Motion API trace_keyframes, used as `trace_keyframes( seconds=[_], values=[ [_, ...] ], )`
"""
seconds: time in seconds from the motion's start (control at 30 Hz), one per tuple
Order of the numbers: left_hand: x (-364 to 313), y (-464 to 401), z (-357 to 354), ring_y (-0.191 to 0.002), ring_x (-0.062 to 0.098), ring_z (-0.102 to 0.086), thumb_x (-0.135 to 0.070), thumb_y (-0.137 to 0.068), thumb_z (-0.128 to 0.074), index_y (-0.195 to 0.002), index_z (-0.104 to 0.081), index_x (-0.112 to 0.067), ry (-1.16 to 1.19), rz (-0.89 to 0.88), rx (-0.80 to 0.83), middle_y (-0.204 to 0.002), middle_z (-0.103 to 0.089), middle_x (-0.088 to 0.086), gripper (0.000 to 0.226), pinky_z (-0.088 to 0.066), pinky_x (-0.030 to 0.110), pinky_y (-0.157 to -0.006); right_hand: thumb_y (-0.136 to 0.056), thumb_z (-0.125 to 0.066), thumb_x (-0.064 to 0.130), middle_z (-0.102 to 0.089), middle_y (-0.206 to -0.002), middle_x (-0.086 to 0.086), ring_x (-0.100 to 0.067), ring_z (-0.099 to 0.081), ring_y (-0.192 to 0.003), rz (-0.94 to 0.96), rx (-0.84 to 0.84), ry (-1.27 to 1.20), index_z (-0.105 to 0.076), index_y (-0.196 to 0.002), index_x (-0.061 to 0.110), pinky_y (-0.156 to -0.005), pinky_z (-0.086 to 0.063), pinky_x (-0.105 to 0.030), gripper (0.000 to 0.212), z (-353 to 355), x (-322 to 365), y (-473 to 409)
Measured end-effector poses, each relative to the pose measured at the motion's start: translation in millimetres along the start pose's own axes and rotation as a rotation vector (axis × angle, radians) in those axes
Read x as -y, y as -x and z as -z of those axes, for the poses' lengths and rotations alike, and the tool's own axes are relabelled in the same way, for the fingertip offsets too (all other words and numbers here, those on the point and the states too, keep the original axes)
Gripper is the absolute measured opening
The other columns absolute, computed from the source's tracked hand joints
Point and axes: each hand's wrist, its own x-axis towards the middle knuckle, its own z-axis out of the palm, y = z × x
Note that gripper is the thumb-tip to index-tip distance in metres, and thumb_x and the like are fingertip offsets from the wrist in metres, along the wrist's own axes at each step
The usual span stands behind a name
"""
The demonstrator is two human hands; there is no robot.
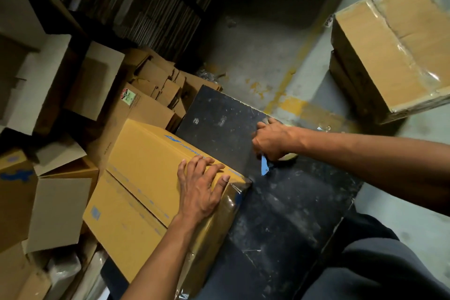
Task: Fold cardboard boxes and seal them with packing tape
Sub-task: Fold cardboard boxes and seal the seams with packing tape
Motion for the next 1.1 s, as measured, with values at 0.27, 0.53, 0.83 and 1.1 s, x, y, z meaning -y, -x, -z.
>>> trace_keyframes(
  seconds=[0.27,0.53,0.83,1.1],
  values=[
    [7,2,-5,-0.138,0.019,-0.038,-0.065,-0.103,-0.016,-0.123,-0.068,-0.037,0.034,-0.011,0.021,-0.131,-0.057,-0.005,0.063,-0.014,0.053,-0.12,-0.078,-0.056,0.0,-0.044,-0.159,0.003,-0.009,-0.032,-0.15,-0.157,-0.498,-0.941,-0.047,-0.154,0.024,-0.12,-0.031,-0.029,0.08,-41,111,62],
    [10,3,-11,-0.133,0.02,-0.039,-0.066,-0.102,-0.016,-0.119,-0.068,-0.033,0.048,-0.03,-0.02,-0.127,-0.057,-0.002,0.064,-0.016,0.053,-0.118,-0.072,-0.055,-0.01,-0.025,-0.169,0.007,-0.002,-0.018,-0.155,-0.313,-0.807,-1.33,-0.024,-0.164,0.023,-0.127,-0.024,-0.035,0.102,-101,200,28],
    [7,3,-13,-0.131,0.021,-0.04,-0.068,-0.098,-0.01,-0.114,-0.069,-0.029,0.031,-0.034,-0.037,-0.122,-0.058,0.001,0.073,-0.018,0.053,-0.117,-0.081,-0.056,0.009,0.035,-0.165,0.011,-0.008,0.024,-0.154,-0.456,-0.828,-1.016,0.022,-0.16,0.025,-0.129,-0.004,-0.049,0.112,-116,279,7],
    [4,3,-14,-0.131,0.021,-0.039,-0.07,-0.096,-0.008,-0.107,-0.067,-0.026,0.059,-0.041,-0.046,-0.119,-0.056,0.001,0.074,-0.015,0.052,-0.118,-0.081,-0.047,-0.002,0.006,-0.172,0.015,-0.001,0.003,-0.157,-0.571,-1.028,-1.216,0.001,-0.164,0.028,-0.126,-0.02,-0.052,0.101,-121,256,7]
  ],
)
